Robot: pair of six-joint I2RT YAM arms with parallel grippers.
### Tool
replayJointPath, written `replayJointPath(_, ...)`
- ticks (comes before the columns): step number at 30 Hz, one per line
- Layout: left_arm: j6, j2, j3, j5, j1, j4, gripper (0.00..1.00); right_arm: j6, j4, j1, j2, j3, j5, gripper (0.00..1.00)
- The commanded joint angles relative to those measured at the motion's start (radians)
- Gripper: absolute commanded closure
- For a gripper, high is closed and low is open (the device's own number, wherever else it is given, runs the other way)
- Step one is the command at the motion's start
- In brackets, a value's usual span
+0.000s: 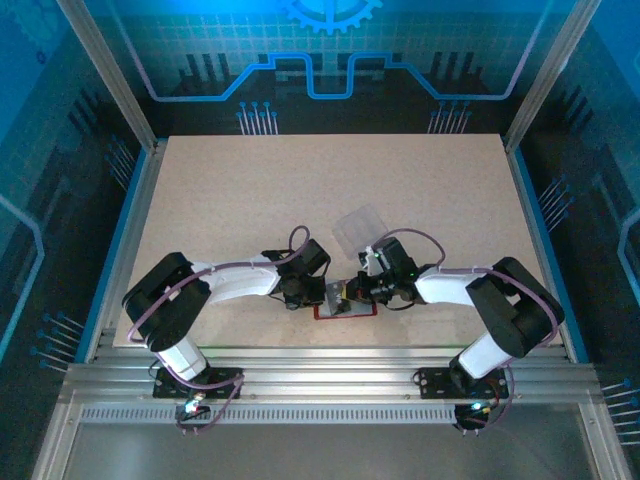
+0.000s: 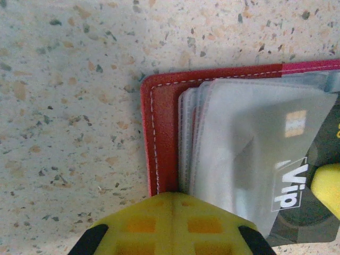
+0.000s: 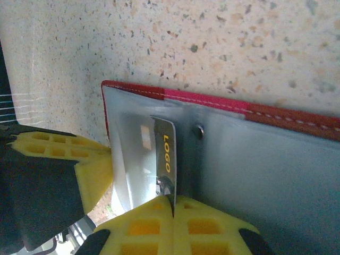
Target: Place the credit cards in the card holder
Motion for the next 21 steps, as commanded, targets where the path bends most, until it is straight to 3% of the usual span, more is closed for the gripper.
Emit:
replayJointPath(1, -0.001, 0.050, -0.041, 0.016, -0.001, 0.039, 0.93, 0.007, -0.064, 0.024, 0.030, 0.004, 0.076, 1.00)
replayJointPath(9, -0.006, 0.044, -0.056, 0.014, -0.001, 0.045, 0.93, -0.026, -0.178, 0.020, -0.056, 0.010, 0.163, 1.00)
replayJointPath(21, -0.011, 0.046, -0.064, 0.016, -0.001, 0.048, 0.93, -0.052, -0.207, 0.018, -0.022, 0.043, 0.179, 1.00)
